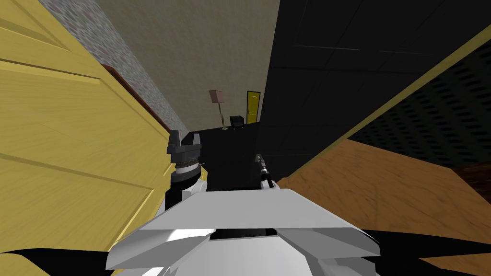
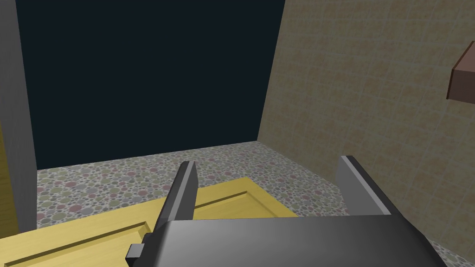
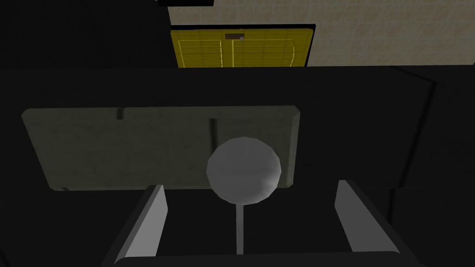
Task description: Push the door open
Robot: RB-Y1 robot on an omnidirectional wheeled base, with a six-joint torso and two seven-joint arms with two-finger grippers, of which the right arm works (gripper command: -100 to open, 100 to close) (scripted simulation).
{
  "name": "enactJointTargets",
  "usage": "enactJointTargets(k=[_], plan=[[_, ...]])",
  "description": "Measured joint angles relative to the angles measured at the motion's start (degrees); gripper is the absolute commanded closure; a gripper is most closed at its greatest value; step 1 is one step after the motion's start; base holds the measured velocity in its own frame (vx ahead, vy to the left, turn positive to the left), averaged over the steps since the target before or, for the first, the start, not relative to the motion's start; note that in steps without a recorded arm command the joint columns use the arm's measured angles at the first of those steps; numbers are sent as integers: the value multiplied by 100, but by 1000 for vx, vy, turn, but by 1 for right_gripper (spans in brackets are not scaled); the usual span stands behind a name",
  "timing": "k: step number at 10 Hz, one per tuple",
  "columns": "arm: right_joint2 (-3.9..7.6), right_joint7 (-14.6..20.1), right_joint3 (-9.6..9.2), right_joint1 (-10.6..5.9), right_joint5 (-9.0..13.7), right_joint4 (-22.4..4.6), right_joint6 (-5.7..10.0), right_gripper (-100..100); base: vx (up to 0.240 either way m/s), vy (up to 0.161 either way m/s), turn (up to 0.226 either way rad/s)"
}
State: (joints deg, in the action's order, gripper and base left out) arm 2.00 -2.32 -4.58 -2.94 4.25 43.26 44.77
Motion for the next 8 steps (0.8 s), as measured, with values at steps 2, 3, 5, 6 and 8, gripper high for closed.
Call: enactJointTargets(k=[2, 3, 5, 6, 8], plan=[[-43, 0, 4, 13, 2, -7, 35, 100, 26, 1, -1], [-38, -1, 6, 8, 3, -7, 30, 100, -26, 1, 7], [-35, -4, 7, 3, 2, -9, 16, 100, -11, -1, 1], [-36, -4, 5, 7, 1, -13, 13, 100, 0, 0, 0], [-37, -4, 4, 13, 1, -17, 10, 100, 57, 24, -19]])
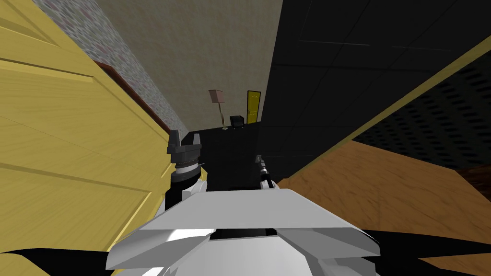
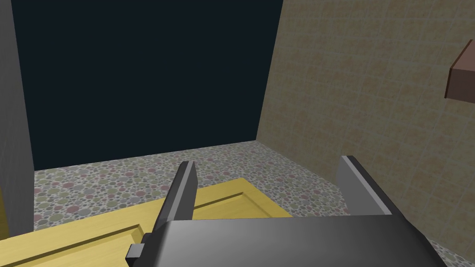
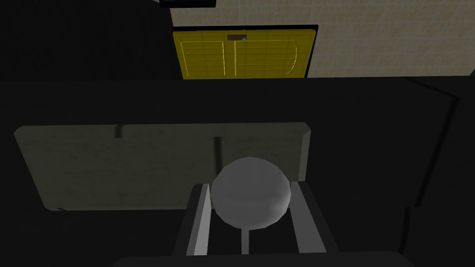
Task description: Push the door open
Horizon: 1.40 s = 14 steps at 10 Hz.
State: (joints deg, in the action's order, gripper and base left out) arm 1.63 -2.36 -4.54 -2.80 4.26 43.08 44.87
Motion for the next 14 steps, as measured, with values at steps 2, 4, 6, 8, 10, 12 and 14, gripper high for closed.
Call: enactJointTargets(k=[2, 4, 6, 8, 10, 12, 14], plan=[[46, -7, 63, -45, 37, -181, 44, 100, 146, 55, -35], [59, -24, 99, -54, 53, -147, 65, 100, 111, 9, -5], [95, -52, 158, -33, 83, -62, -36, 100, 186, 67, -45], [133, -70, 263, -139, 135, -283, 104, 100, 146, 28, -37], [168, -113, 343, -54, 172, -73, -13, 100, 179, 59, -85], [195, -169, 462, -23, 228, 17, -112, 100, 144, 36, -58], [249, -160, 588, -193, 298, -299, 84, -100, -122, 86, -57]])
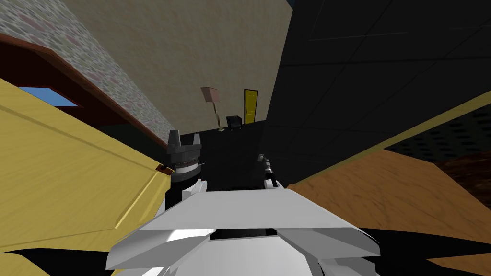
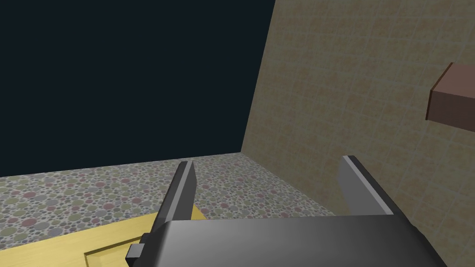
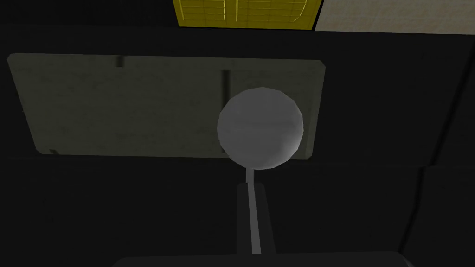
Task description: Push the door open
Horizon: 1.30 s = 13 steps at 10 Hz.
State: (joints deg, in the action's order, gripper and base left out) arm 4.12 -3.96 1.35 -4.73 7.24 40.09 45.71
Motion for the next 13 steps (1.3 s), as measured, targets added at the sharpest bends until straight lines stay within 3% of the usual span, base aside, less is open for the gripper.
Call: enactJointTargets(k=[6, 13], plan=[[-159, 1, 37, 7, 76, 153, -166, -100, -196, 91, -52], [-80, -15, 87, 33, 109, 117, -68, -100, 183, -17, 29]])
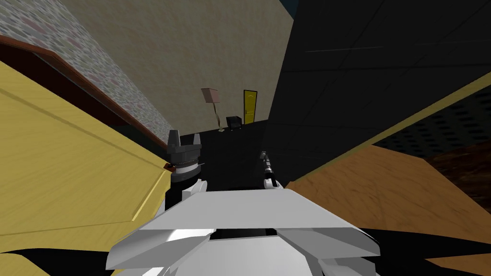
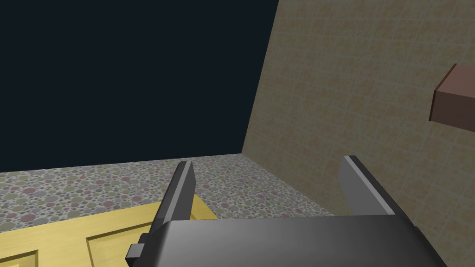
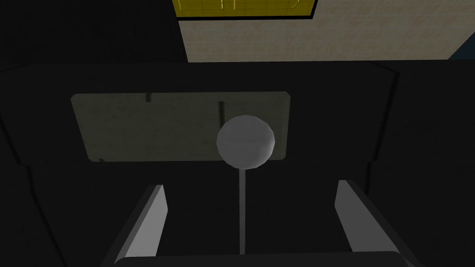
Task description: Push the door open
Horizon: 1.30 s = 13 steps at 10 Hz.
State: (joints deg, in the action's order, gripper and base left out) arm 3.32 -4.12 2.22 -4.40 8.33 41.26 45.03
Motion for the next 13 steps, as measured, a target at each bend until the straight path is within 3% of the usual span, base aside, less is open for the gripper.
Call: enactJointTargets(k=[3, 4, 9, 12, 13], plan=[[-47, -13, 29, 7, 18, -26, 60, -100, 165, -12, 14], [-53, -14, 28, 12, 18, -25, 73, 100, -19, 1, 5], [-51, -17, 24, 13, 15, -36, 48, 100, -14, 0, 2], [-53, -41, 72, 85, 49, 14, -41, 100, 136, 38, -42], [-38, -48, 116, 23, 75, -94, 2, 100, 194, 47, -41]])
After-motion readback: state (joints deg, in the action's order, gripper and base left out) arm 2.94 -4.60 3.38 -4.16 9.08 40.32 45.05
